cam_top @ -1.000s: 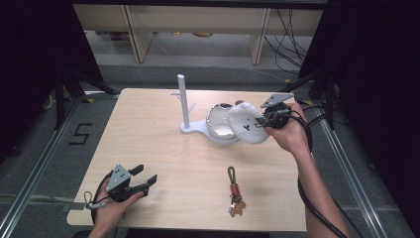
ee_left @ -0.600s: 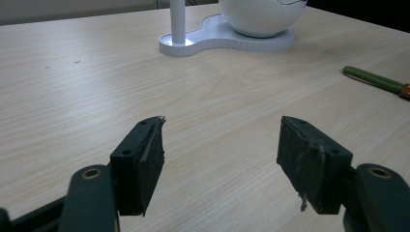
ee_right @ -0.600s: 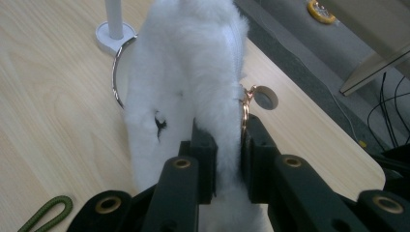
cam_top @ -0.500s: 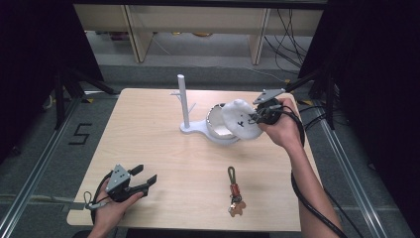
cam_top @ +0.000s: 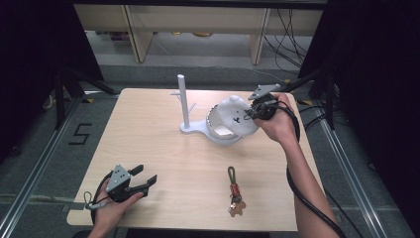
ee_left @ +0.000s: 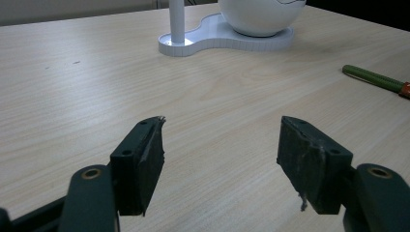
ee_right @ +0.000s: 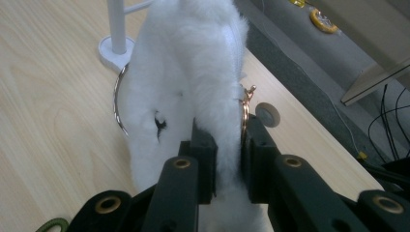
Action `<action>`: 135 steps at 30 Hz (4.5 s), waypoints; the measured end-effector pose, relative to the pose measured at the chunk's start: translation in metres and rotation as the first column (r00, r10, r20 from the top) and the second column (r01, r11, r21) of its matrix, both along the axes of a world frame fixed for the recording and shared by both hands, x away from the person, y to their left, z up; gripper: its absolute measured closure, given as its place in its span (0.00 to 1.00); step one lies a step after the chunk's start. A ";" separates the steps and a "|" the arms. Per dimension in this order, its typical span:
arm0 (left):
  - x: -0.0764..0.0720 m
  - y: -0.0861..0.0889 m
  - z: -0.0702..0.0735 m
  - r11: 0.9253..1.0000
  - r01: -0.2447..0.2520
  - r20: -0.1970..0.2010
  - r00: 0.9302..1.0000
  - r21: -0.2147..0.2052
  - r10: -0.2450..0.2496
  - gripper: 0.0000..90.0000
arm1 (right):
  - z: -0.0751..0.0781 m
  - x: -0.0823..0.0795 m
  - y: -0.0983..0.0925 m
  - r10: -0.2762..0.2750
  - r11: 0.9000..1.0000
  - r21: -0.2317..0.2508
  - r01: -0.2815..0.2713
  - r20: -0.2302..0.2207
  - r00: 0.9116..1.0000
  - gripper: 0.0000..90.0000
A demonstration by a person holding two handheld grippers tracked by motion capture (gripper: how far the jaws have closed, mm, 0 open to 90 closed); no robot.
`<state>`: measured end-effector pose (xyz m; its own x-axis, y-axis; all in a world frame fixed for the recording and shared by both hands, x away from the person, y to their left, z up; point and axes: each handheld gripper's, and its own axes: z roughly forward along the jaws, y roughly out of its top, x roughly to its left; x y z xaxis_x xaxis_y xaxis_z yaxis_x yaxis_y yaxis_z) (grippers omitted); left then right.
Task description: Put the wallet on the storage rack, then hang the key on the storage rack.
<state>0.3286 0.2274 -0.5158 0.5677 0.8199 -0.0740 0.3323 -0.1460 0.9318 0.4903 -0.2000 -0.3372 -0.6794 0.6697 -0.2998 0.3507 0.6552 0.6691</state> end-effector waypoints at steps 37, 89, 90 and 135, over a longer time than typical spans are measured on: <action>-0.001 0.000 -0.001 1.000 0.000 0.001 1.000 0.003 0.000 0.36 | -0.012 0.029 0.039 0.038 0.999 0.025 -0.037 -0.021 0.999 0.87; -0.001 -0.003 -0.002 1.000 0.012 0.004 1.000 -0.004 -0.012 0.36 | -0.039 0.048 0.039 -0.138 0.989 0.046 0.140 -0.045 0.989 0.45; -0.001 -0.003 -0.002 1.000 0.011 0.005 1.000 -0.006 -0.011 0.36 | -0.036 0.046 0.038 -0.144 0.987 0.058 0.147 -0.043 0.989 0.44; 0.001 -0.010 0.009 0.999 0.024 0.007 1.000 0.021 -0.024 0.35 | -0.089 -0.087 -0.009 -0.249 0.947 0.028 0.319 -0.561 0.789 0.63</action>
